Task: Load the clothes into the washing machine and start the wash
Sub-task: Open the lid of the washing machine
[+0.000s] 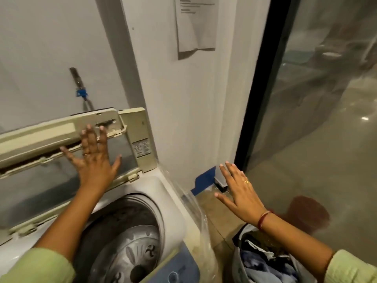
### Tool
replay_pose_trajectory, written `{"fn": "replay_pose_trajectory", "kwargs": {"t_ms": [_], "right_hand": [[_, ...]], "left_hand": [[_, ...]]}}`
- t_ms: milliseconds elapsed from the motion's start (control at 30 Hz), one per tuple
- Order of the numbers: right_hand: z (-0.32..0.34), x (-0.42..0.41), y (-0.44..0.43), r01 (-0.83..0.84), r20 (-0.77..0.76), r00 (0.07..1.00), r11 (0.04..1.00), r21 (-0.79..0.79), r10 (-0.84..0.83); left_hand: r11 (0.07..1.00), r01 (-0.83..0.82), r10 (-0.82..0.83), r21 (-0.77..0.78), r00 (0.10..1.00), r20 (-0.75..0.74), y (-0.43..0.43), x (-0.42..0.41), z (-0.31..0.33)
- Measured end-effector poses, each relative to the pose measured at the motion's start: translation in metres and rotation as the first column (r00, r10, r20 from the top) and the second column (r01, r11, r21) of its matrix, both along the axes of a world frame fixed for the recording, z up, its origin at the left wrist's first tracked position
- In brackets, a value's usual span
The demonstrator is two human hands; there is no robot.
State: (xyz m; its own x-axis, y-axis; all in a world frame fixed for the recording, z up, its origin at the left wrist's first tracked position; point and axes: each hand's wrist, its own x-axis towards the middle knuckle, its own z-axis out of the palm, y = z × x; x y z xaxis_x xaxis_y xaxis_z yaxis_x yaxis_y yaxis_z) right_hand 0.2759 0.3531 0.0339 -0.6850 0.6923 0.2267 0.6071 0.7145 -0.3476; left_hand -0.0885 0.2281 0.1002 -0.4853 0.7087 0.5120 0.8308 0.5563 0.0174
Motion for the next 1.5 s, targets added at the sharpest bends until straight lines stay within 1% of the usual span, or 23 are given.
{"fn": "replay_pose_trajectory", "kwargs": {"t_ms": [200,333,433,567,767,933,1100,1333,1500], "right_hand": [[0.017,-0.053,-0.016,-0.085,0.005,0.996,0.996,0.032,0.085],[0.031,-0.086,-0.031,-0.13,0.013,0.992,0.989,0.067,0.129],[0.037,-0.103,-0.039,-0.143,0.006,0.99,0.985,0.094,0.143],[0.039,-0.12,-0.052,-0.151,0.008,0.988,0.984,0.097,0.151],[0.045,-0.137,-0.07,-0.167,0.016,0.986,0.981,0.098,0.167],[0.047,-0.133,-0.077,-0.156,0.003,0.988,0.983,0.095,0.156],[0.039,-0.125,-0.081,-0.165,0.054,0.986,0.982,0.09,0.16],[0.042,-0.132,-0.082,-0.18,0.046,0.983,0.98,0.086,0.176],[0.039,-0.14,-0.083,-0.194,0.032,0.981,0.977,0.087,0.192]], "left_hand": [[0.984,-0.085,0.075,-0.154,0.995,-0.069,0.0,-0.027,0.018],[0.982,-0.136,0.126,-0.128,0.989,-0.081,-0.025,-0.051,0.029],[0.987,-0.13,0.122,-0.093,0.989,-0.085,-0.044,-0.068,0.038],[0.983,-0.117,0.099,-0.14,0.987,-0.13,-0.062,-0.082,0.046],[0.97,-0.109,0.105,-0.217,0.994,-0.03,-0.059,-0.089,0.066],[0.98,-0.082,0.076,-0.18,0.996,-0.04,-0.062,-0.087,0.06],[0.989,-0.055,0.053,-0.138,0.998,-0.012,-0.061,-0.083,0.057],[0.993,-0.029,0.024,-0.113,0.999,-0.043,-0.072,-0.079,0.056],[0.99,-0.073,0.062,-0.123,0.994,-0.087,-0.079,-0.08,0.054]]}}
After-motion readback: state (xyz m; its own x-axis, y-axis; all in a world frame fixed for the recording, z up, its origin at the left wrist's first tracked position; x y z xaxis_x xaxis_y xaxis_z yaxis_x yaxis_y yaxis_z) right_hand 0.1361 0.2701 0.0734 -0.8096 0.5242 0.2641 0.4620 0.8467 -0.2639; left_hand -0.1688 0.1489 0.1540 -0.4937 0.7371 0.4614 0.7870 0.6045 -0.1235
